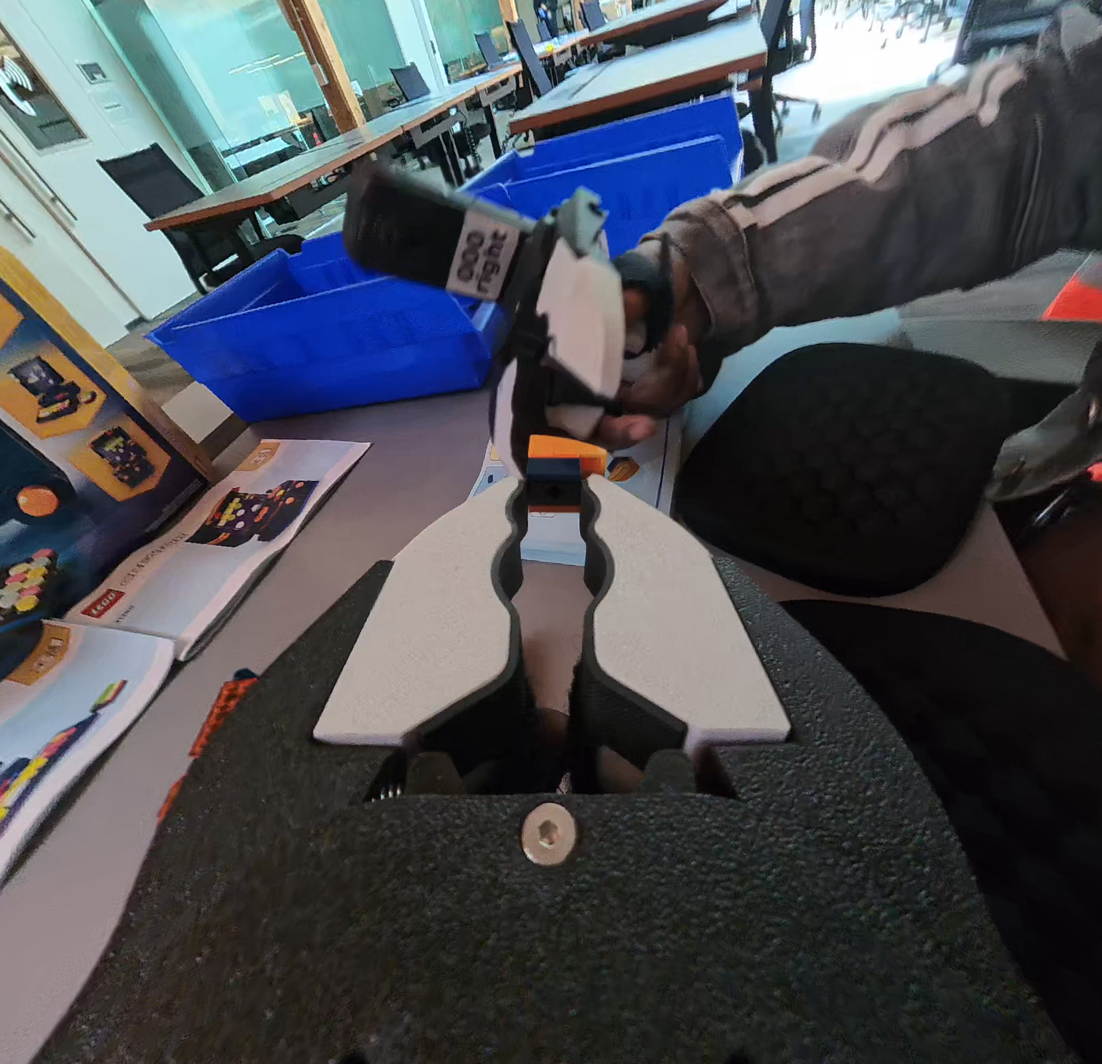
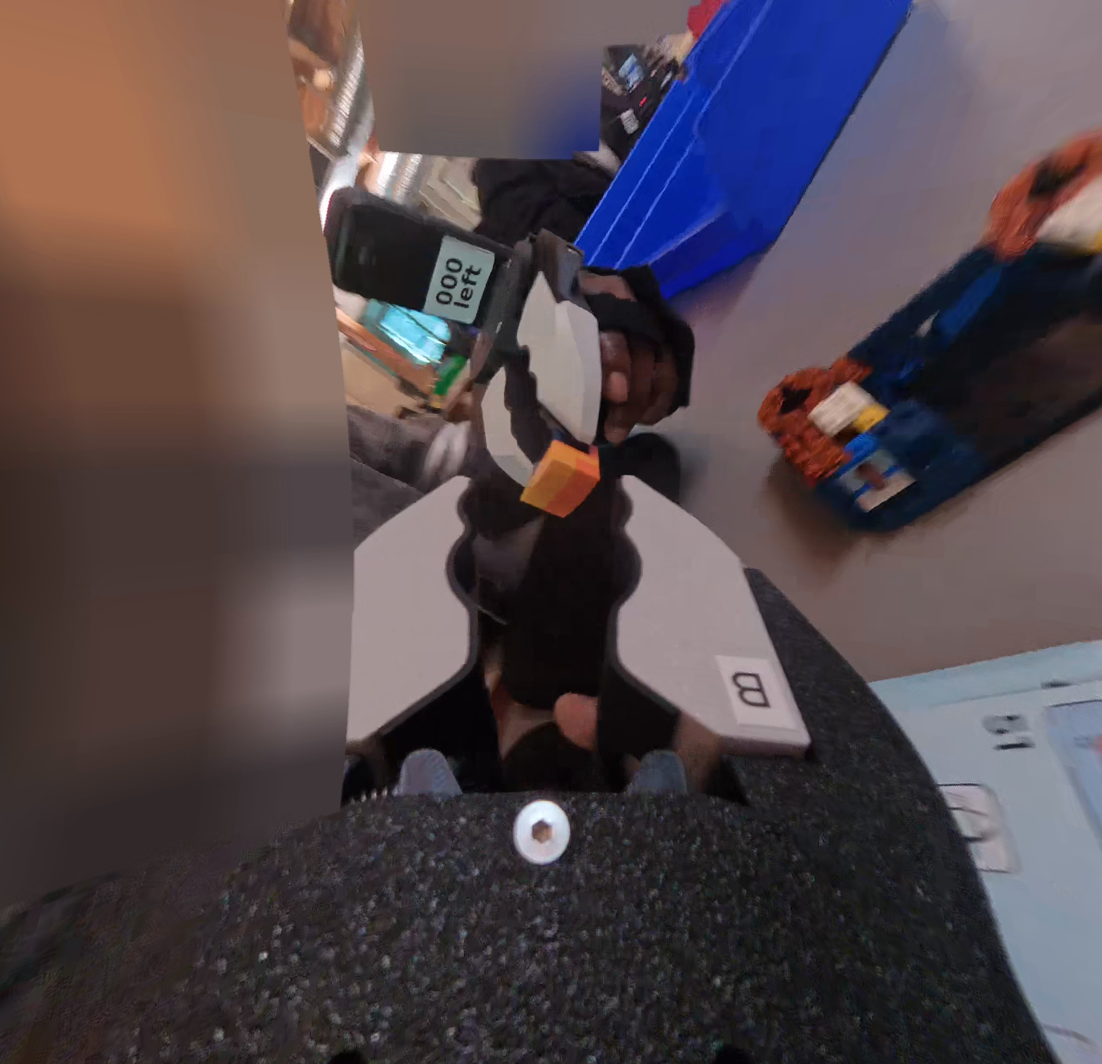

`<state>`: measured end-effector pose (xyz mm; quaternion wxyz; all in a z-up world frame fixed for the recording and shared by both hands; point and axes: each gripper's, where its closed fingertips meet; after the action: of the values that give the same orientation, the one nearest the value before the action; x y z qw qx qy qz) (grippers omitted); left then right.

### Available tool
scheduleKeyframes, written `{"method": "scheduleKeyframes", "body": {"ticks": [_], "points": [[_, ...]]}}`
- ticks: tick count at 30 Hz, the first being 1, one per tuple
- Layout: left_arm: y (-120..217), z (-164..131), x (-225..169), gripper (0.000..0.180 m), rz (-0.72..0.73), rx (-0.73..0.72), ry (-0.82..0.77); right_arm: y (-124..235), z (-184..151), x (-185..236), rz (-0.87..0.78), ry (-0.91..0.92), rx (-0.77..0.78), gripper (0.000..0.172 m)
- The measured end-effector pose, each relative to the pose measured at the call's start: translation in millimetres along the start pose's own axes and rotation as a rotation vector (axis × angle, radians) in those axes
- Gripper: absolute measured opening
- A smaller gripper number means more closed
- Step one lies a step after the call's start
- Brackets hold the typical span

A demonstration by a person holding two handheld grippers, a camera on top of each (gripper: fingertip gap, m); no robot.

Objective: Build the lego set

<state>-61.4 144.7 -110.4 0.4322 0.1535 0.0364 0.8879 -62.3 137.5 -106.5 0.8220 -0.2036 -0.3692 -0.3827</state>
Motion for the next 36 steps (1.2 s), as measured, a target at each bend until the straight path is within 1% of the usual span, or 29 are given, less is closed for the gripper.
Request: {"method": "scheduleKeyframes", "body": {"ticks": [1, 3, 5, 6, 8, 13, 17, 20, 26, 29, 31, 33, 36], "points": [[1.7, 0.3, 2.0, 0.016, -0.001, -0.016, 0.038, 3.4, 3.8, -0.1, -0.072, 0.145, 0.005, 0.050], [4.8, 1.2, 2.4, 0.016, -0.021, -0.045, 0.098, 10.7, 12.3, 3.1, -0.231, 0.466, 0.023, 0.049], [6.1, 1.5, 2.5, 0.015, -0.029, -0.059, 0.123, 12.7, 14.2, 7.0, -0.358, 0.704, 0.089, 0.050], [6.0, 1.4, 2.4, 0.015, -0.032, -0.060, 0.128, 11.0, 12.0, 8.1, -0.394, 0.785, 0.137, 0.050], [4.3, -0.2, 2.7, 0.016, -0.030, -0.054, 0.125, 4.6, 7.6, 10.9, -0.409, 0.868, 0.195, 0.047], [0.9, -5.6, 1.4, 0.016, -0.031, -0.030, 0.117, -1.2, 3.2, -0.5, -0.428, 0.916, 0.250, 0.038], [-0.6, -8.1, 2.9, 0.016, -0.031, -0.021, 0.123, -1.8, -2.0, -10.2, -0.425, 0.916, 0.288, 0.036], [-2.8, -10.5, 2.6, 0.016, -0.038, -0.015, 0.129, -1.0, -3.1, -16.5, -0.436, 0.922, 0.307, 0.025], [-6.4, -17.7, 3.6, 0.016, -0.035, 0.017, 0.130, 2.1, -5.0, -24.5, -0.404, 0.906, 0.302, 0.025], [-3.1, -19.9, 13.8, 0.039, 0.018, 0.038, 0.097, 7.9, 2.0, -26.4, -0.346, 0.834, 0.224, 0.025], [5.7, -19.9, 23.3, 0.042, 0.045, 0.041, 0.085, 15.3, 8.7, -29.7, -0.326, 0.792, 0.175, 0.025], [19.2, -23.2, 42.1, 0.040, 0.118, 0.050, 0.098, 24.2, 10.4, -42.3, -0.352, 0.779, 0.210, 0.025], [35.8, -41.9, 62.8, 0.036, 0.196, 0.112, 0.127, 33.4, 7.8, -68.7, -0.415, 0.778, 0.340, 0.025]]}}
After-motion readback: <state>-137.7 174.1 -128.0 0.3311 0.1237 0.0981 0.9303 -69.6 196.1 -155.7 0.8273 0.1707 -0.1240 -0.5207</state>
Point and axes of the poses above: each gripper's, where its closed fingertips meet, y back along the fingers, z out of its top, x = y × z across the jaws, and after that the axes turned 4 degrees about z, right-handed
